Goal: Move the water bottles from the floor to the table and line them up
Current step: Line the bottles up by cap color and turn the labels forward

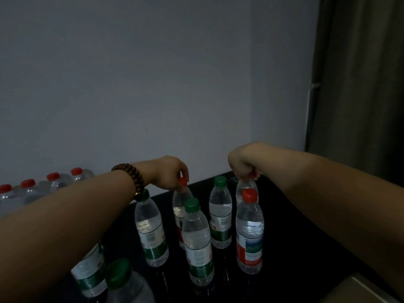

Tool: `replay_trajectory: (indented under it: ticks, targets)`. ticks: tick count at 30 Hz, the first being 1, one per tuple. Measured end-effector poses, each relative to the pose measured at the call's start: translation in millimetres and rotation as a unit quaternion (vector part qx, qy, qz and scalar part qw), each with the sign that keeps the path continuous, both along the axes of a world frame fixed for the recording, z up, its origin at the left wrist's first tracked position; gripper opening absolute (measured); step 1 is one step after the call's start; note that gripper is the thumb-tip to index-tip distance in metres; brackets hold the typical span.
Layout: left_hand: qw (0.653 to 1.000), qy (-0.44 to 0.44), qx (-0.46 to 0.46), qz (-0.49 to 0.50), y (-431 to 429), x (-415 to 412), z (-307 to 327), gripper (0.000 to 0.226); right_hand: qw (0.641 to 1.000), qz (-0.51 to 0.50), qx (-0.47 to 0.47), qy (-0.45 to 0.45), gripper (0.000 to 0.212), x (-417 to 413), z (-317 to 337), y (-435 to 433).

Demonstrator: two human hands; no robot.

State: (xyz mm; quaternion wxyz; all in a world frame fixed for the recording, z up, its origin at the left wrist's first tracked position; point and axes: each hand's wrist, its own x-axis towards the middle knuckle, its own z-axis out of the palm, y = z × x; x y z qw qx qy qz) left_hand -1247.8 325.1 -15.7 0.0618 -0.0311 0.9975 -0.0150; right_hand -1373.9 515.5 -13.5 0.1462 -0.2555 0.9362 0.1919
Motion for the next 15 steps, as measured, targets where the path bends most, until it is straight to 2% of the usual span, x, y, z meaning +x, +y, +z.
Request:
replay_trajectory:
  ticks: [2,4,6,12,15]
  targets:
    - [1.0,0.004,0.014,-0.01,-0.5,-4.3,-2.3,0.025,1.0,-0.004,-0.012,-0.021,0.017,-4.7,-0.1,-3.5]
    - [0.999,-0.003,0.039,0.006,-2.3,-8.4,-4.2,0.016,0.999,-0.002,-0.033,-0.033,0.029,-7.5,2.5,-9.8]
    - [0.998,-0.002,0.051,0.025,-6.7,-13.3,-5.8,0.01,0.999,0.017,-0.046,-0.021,0.032,-6.6,6.9,-19.1]
    - [0.994,0.054,0.077,0.063,-35.8,-21.6,6.8,0.008,0.991,0.071,-0.083,0.073,0.02,2.5,35.9,-50.9]
    - [0.988,0.091,0.086,0.086,-58.3,-18.6,17.6,0.012,0.979,0.062,-0.184,0.058,0.013,5.1,52.4,-71.0]
